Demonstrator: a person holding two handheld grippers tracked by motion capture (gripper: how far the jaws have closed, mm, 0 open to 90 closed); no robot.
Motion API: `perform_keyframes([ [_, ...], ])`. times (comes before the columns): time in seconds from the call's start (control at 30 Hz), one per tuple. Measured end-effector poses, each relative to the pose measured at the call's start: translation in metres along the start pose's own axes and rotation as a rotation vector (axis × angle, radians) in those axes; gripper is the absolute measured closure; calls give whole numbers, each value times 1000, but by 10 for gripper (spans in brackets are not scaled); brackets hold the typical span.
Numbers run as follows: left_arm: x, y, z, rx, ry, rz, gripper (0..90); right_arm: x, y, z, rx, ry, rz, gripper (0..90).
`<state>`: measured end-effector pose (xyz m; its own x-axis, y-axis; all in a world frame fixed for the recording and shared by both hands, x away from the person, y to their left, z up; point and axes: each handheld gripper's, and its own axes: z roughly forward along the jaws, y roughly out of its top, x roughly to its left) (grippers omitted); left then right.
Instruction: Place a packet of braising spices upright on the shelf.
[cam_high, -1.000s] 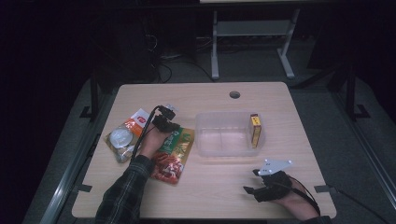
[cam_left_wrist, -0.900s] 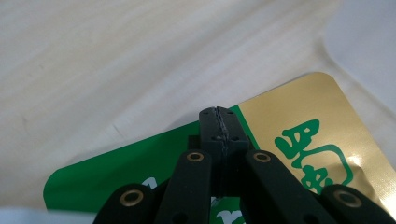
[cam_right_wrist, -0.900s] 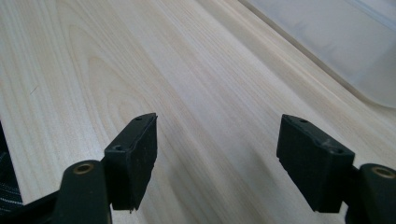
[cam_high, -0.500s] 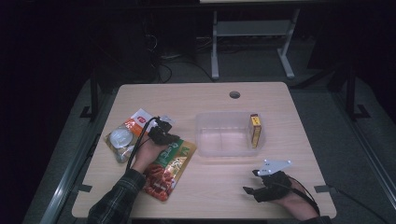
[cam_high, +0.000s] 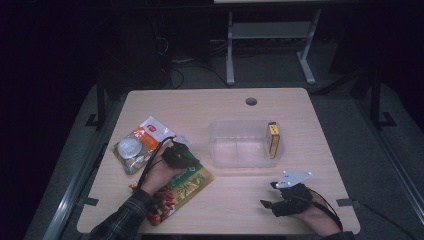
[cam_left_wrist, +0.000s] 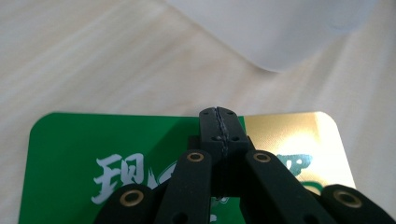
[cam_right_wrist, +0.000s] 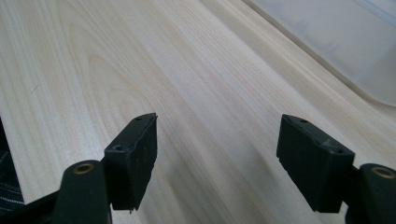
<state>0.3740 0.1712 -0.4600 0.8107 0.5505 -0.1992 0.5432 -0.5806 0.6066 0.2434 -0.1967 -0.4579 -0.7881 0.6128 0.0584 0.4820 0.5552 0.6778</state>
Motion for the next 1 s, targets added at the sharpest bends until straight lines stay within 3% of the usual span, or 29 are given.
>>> perform_keyframes([
  [0.13,-16,-4,2,9,-40,25,900,0,0,0,0,-1,1,285],
  [0.23,-20,-5,1,14,-53,41,900,0,0,0,1,-1,0,285],
  [0.33,-21,-6,-7,-26,-69,48,900,1,0,0,1,0,-1,285],
  [0.47,-19,-9,-30,-84,-64,61,900,1,0,0,1,0,1,285],
  [0.77,-3,-36,-77,-128,22,42,899,1,0,0,3,-1,-5,285],
  [0.9,11,-52,-89,-102,104,49,899,1,0,0,4,1,-7,285],
  [1.0,25,-64,-93,-92,127,13,851,1,0,1,6,2,-8,285],
])
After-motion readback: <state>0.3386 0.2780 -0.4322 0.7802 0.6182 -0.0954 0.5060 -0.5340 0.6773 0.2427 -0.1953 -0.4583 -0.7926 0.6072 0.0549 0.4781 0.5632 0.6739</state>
